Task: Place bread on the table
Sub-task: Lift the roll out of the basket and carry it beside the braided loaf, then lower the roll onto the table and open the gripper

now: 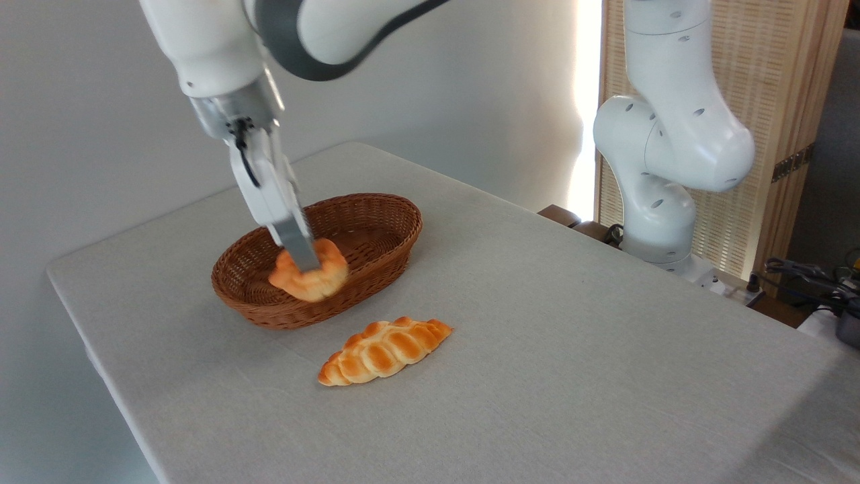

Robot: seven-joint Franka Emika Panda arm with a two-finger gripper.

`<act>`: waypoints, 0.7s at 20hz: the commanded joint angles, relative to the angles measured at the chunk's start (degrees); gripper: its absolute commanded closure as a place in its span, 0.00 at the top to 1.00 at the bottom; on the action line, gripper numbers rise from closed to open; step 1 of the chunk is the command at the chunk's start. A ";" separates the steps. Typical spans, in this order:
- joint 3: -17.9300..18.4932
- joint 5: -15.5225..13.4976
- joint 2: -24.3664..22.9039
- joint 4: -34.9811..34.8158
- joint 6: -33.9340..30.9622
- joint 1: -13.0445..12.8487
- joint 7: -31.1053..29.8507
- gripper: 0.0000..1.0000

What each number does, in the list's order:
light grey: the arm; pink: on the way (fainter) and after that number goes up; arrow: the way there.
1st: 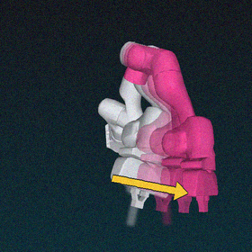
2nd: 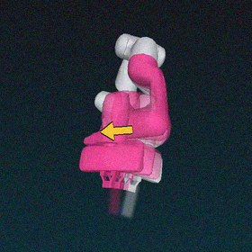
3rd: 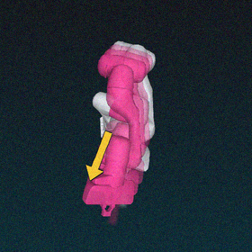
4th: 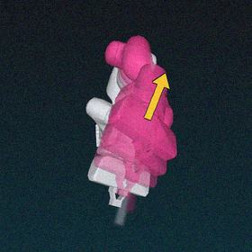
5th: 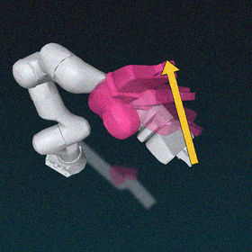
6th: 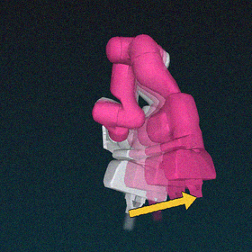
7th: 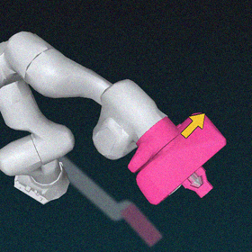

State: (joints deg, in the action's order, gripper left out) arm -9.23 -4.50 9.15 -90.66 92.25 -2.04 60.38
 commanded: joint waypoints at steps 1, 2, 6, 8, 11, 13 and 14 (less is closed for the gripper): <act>7.46 -0.25 -4.40 -8.91 0.04 0.10 10.97 0.33; 9.39 -0.25 -4.40 -9.88 0.30 0.10 11.77 0.34; 14.67 0.62 -3.61 -14.53 6.61 0.19 17.03 0.42; 14.95 3.95 -2.74 -15.95 10.22 0.28 17.75 0.47; 14.86 11.16 -1.86 -16.04 11.11 0.28 17.75 0.69; 14.95 15.29 -1.86 -16.04 11.03 0.37 17.84 1.00; 14.86 16.01 -1.86 -16.04 11.11 0.37 17.76 1.00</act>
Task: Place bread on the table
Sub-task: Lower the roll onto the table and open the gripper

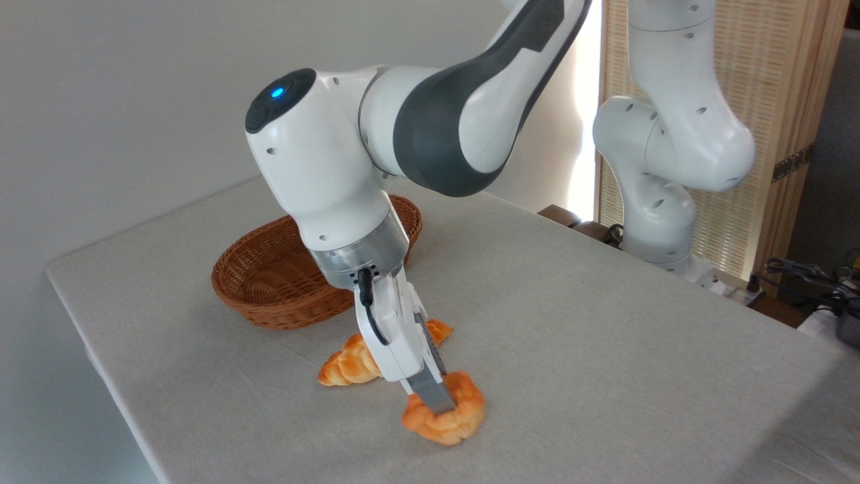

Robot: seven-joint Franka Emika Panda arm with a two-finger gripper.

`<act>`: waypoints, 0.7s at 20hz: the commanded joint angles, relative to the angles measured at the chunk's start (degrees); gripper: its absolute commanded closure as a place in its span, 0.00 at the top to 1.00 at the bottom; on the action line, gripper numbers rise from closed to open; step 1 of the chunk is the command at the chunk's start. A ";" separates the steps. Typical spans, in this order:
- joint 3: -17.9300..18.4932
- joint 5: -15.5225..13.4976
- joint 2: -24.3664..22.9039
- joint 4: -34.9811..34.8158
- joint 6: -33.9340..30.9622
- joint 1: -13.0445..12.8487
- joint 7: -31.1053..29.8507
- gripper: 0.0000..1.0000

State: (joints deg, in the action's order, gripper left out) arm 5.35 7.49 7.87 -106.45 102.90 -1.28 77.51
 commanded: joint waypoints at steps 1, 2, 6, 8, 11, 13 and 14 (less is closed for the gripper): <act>0.28 4.03 -0.58 -0.16 0.46 -0.39 0.53 1.00; 0.28 4.03 -0.58 -0.16 0.55 -0.39 0.45 1.00; 0.28 3.76 -0.58 -0.16 0.55 -0.39 0.18 1.00; 0.28 3.50 -0.58 -0.07 0.64 -0.39 0.09 1.00; 0.19 1.67 -1.28 0.98 0.55 -0.30 -0.43 1.00; 0.19 -3.68 -2.42 3.43 -0.15 -0.22 -3.93 1.00; 0.10 -6.23 -3.21 4.31 -0.15 -0.21 -7.43 1.00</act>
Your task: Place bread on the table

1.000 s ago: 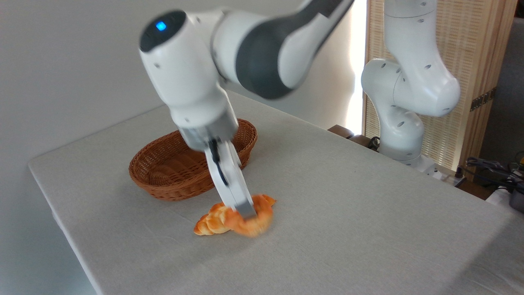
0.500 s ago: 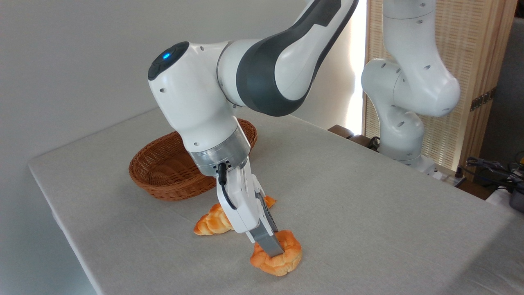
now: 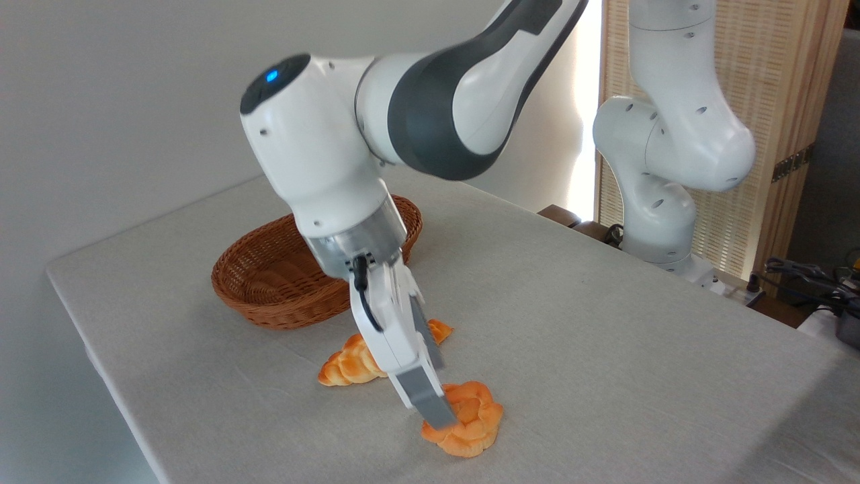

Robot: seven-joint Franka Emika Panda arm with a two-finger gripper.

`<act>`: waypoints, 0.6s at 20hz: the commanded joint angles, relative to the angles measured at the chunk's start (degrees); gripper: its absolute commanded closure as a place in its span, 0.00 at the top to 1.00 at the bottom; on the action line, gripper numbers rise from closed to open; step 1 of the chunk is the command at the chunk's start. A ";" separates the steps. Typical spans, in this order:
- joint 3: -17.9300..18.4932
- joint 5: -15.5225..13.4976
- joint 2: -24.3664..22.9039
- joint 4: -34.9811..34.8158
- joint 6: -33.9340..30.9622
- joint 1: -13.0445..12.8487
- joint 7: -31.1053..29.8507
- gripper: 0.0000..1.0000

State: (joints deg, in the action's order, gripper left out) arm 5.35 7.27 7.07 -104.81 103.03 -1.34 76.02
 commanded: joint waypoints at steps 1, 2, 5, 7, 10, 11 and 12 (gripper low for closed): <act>-0.33 -7.52 -3.19 4.07 -0.37 -0.15 -10.24 1.00; -0.77 -8.41 -3.55 5.65 -0.46 -0.15 -14.72 1.00; -4.89 -9.38 -3.81 11.97 -3.96 -0.15 -27.38 1.00; -7.18 -10.69 -3.81 17.16 -9.40 0.02 -32.06 1.00; -7.54 -15.17 -5.30 18.76 -11.62 0.20 -34.44 1.00; -7.80 -15.53 -5.48 18.50 -11.71 0.98 -34.71 1.00; -9.03 -15.10 -5.66 18.24 -11.89 1.16 -34.63 1.00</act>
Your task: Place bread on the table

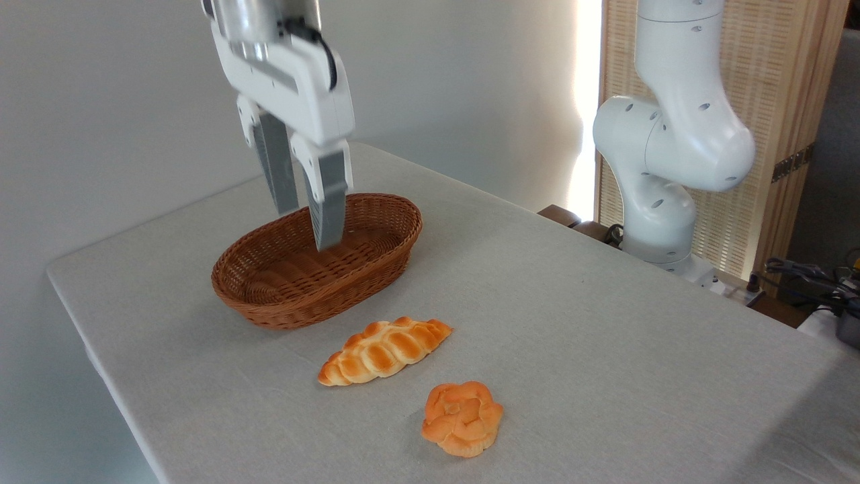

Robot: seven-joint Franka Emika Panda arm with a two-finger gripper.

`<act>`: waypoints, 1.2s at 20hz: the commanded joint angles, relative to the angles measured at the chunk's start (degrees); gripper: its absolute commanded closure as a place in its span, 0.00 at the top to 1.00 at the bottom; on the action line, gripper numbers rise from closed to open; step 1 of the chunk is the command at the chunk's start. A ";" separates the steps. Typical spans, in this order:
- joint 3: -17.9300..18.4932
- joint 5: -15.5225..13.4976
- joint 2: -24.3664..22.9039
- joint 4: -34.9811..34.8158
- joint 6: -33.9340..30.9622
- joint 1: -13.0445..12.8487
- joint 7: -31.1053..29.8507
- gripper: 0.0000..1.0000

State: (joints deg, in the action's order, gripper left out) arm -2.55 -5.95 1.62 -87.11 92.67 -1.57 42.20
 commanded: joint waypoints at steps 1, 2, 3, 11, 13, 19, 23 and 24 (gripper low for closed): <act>-1.58 -1.44 -0.30 0.36 -1.52 1.48 -0.72 1.00; -1.58 -0.91 -0.47 0.19 -1.52 1.48 -0.72 1.00; -1.58 -0.39 -1.08 -0.25 -1.52 1.48 -0.54 1.00; -0.79 1.73 -2.93 -3.24 -1.44 1.48 0.07 1.00; -0.09 1.73 -2.85 -3.24 -1.52 1.39 0.16 1.00; 2.46 1.64 -2.85 -3.07 -2.05 0.77 1.66 1.00; 2.46 1.64 -2.76 -2.89 -2.05 0.77 1.57 1.00; 2.46 1.73 -2.76 -2.89 -2.14 0.69 1.48 1.00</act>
State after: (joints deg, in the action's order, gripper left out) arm -0.68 -4.67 -0.32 -89.64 91.67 -0.28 43.10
